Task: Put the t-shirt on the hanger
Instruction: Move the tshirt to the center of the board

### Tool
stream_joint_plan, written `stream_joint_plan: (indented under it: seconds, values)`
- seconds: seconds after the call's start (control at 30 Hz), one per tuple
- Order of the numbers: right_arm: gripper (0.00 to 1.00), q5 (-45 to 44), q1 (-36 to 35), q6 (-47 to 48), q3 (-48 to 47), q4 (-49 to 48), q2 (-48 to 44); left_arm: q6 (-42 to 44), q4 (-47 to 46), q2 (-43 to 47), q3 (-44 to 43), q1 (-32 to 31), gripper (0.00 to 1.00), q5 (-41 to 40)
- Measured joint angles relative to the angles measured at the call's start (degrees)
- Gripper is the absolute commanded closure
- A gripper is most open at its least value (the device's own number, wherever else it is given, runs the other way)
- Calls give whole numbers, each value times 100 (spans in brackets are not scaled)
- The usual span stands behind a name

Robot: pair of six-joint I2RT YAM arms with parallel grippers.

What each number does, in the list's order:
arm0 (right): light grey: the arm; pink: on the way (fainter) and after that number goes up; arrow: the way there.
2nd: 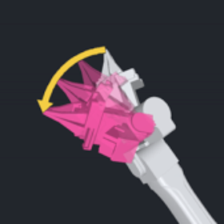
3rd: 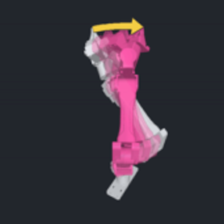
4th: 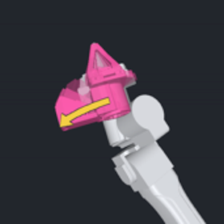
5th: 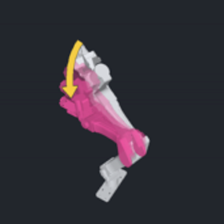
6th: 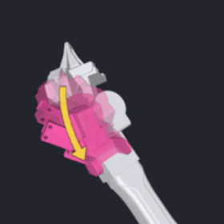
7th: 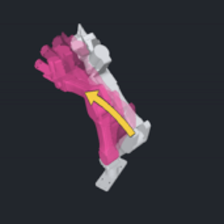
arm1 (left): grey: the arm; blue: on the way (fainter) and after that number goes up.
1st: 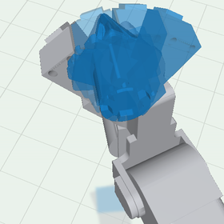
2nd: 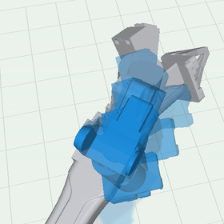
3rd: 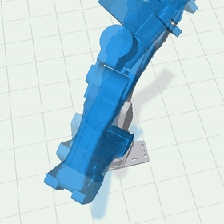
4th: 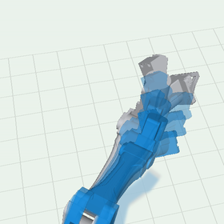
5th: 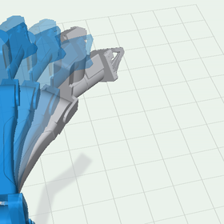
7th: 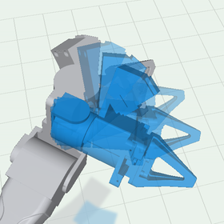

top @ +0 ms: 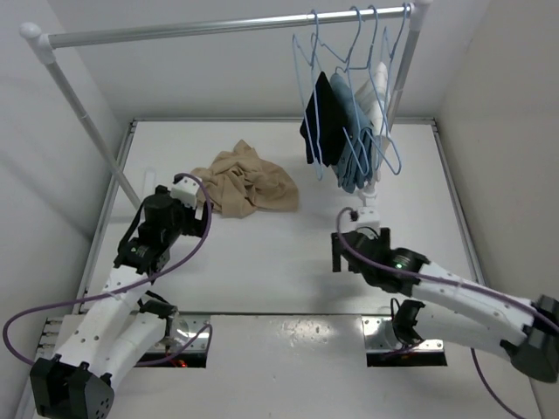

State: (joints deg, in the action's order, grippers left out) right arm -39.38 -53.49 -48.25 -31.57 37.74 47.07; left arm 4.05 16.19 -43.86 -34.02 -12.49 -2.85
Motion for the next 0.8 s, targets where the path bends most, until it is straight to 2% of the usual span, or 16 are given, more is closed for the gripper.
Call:
stream_joint_plan:
  seconds: [0.2,0.43,0.57,0.8]
  values:
    - [0,1390,0,1165,-643,-741,2114,262,11,243,-15,2,3,155]
    - [0,2328,-37,1799,-1025,-1655,3117,409,-7,269,11,2,6,144]
    - [0,2667,-39,1923,-1725,-2271,4133,4,-208,236,55,31,7,-450]
    - [0,2726,-39,1858,-3921,-3176,6363,-699,-474,385,57,57,7,-1757]
